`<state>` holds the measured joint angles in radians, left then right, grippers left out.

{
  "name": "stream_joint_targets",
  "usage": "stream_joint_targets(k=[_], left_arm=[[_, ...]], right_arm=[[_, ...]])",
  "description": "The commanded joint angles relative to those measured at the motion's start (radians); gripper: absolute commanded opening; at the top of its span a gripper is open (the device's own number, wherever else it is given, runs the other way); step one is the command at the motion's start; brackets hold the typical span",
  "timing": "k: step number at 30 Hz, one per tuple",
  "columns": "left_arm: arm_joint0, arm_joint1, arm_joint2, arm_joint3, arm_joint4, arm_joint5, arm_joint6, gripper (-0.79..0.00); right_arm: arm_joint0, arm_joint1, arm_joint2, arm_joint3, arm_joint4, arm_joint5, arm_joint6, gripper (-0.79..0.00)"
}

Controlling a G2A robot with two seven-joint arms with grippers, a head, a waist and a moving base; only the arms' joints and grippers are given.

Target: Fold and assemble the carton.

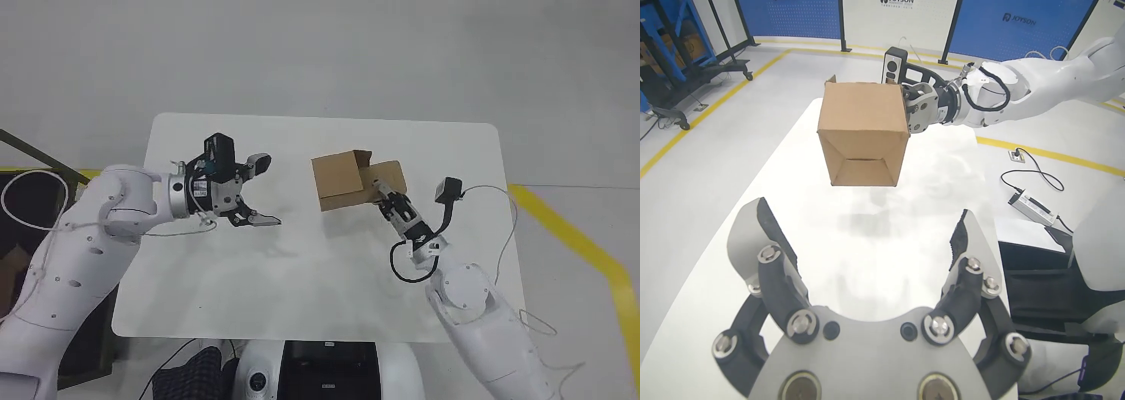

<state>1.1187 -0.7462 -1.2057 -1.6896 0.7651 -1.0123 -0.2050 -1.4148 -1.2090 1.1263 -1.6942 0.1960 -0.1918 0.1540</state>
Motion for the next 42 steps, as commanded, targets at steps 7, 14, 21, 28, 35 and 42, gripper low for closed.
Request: stream_joint_targets(k=[7,14,21,28,35,42], left_arm=[[-0.021,-0.022,0.068,0.037,0.136,0.0,0.117,0.0],[-0.021,-0.022,0.068,0.037,0.136,0.0,0.117,0.0],[0.009,-0.029,0.077,0.014,0.123,0.065,0.126,0.0],[0.02,-0.044,0.107,0.013,0.066,0.125,0.105,0.0],[0.017,-0.053,0.101,0.007,0.075,0.133,0.125,0.0],[0.023,-0.063,0.099,0.022,0.14,0.148,0.174,0.0]], right_arm=[[-0.004,-0.002,0.005,0.0,0.015,-0.005,-0.004,-0.785],[-0.004,-0.002,0.005,0.0,0.015,-0.005,-0.004,-0.785],[-0.002,-0.014,-0.034,0.002,-0.007,-0.023,-0.04,-0.785],[0.006,-0.033,-0.088,0.04,-0.078,-0.071,-0.116,-0.785],[0.012,-0.047,-0.116,0.061,-0.108,-0.074,-0.158,-0.785],[0.015,-0.059,-0.131,0.057,-0.13,-0.067,-0.183,-0.785]])
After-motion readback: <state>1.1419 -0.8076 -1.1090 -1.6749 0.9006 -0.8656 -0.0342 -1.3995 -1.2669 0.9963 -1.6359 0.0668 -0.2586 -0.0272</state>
